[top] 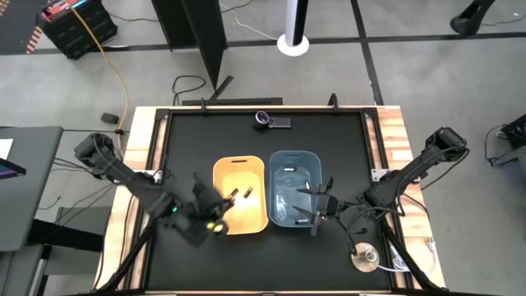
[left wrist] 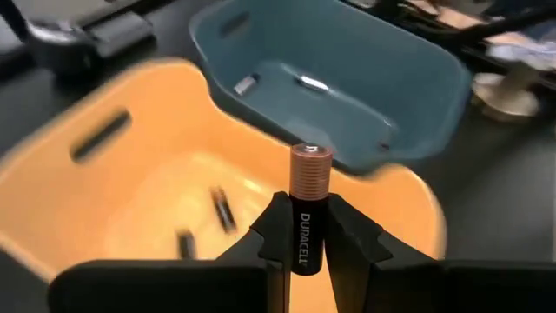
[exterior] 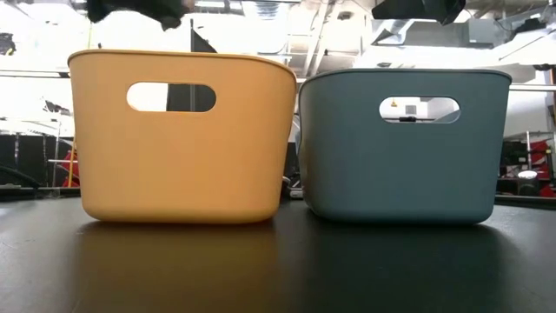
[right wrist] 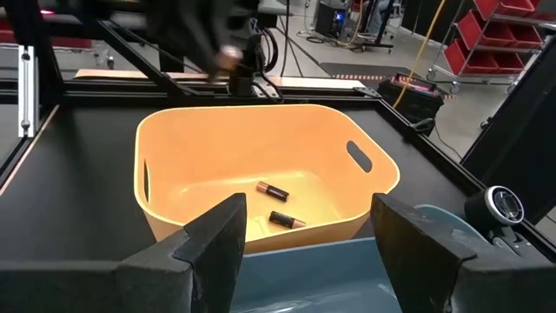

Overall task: Sort batteries
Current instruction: Put the black battery into the yellow bin, then return to Home Position

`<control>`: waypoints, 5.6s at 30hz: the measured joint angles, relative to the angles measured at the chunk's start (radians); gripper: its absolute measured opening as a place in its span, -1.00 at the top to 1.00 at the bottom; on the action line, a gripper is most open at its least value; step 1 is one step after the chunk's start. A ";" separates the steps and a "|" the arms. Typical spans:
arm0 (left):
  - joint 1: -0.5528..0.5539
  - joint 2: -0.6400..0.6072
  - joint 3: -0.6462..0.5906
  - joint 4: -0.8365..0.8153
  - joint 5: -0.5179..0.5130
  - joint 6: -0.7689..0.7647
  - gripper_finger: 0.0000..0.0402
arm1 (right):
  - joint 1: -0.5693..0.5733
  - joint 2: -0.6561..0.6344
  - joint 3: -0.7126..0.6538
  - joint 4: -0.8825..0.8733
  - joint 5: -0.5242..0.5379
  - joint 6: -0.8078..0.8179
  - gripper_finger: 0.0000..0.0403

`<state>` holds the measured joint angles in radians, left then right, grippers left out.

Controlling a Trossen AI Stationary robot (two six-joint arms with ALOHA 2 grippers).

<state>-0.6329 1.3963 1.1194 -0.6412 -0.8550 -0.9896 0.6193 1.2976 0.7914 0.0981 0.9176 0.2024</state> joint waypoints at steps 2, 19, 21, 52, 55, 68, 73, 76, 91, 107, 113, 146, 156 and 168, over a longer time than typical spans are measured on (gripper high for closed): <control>0.069 0.000 0.001 0.015 0.029 0.079 0.81 | 0.000 0.000 0.000 0.000 0.000 0.001 -0.31; 0.305 -0.001 -0.197 0.350 0.204 0.339 0.49 | 0.000 0.000 0.000 0.000 0.000 0.001 -0.31; 0.290 -0.004 -0.200 0.350 0.196 0.352 0.43 | 0.001 0.000 0.000 0.000 0.000 0.001 -0.31; -0.022 -0.575 -0.899 1.240 0.053 1.052 1.00 | -0.033 -0.397 -0.360 0.427 -0.267 -0.464 0.99; 0.048 -0.641 -0.946 1.239 0.124 1.069 1.00 | -0.153 -0.504 -0.469 0.449 -0.389 -0.459 0.99; 0.337 -0.783 -1.089 1.244 0.386 1.091 1.00 | -0.462 -0.886 -0.759 0.429 -0.635 -0.386 1.00; 0.367 -0.852 -1.108 1.227 0.439 1.114 1.00 | -0.479 -1.014 -0.782 0.306 -0.634 -0.385 1.00; 0.379 -0.888 -1.109 1.201 0.459 1.135 1.00 | -0.486 -1.095 -0.782 0.221 -0.631 -0.378 1.00; 0.387 -1.136 -1.111 0.987 0.589 1.162 1.00 | -0.512 -1.295 -0.781 -0.038 -0.593 -0.341 1.00; 0.388 -1.390 -1.112 0.756 0.701 1.192 1.00 | -0.511 -1.296 -0.780 -0.045 -0.593 -0.358 1.00; 0.388 -1.393 -1.112 0.747 0.766 1.186 1.00 | -0.509 -1.291 -0.780 -0.046 -0.593 -0.337 0.97; 0.388 -1.377 -1.112 0.692 0.717 1.094 1.00 | -0.509 -1.291 -0.781 -0.046 -0.597 -0.247 0.81; 0.388 -1.377 -1.112 0.692 0.716 1.094 1.00 | -0.509 -1.291 -0.781 -0.046 -0.597 -0.247 0.81; 0.388 -1.377 -1.112 0.692 0.716 1.094 1.00 | -0.509 -1.291 -0.781 -0.046 -0.597 -0.245 0.81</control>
<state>-0.2447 0.0189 0.0071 0.0509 -0.1389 0.1043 0.1108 0.0063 0.0105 0.0525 0.3210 -0.0428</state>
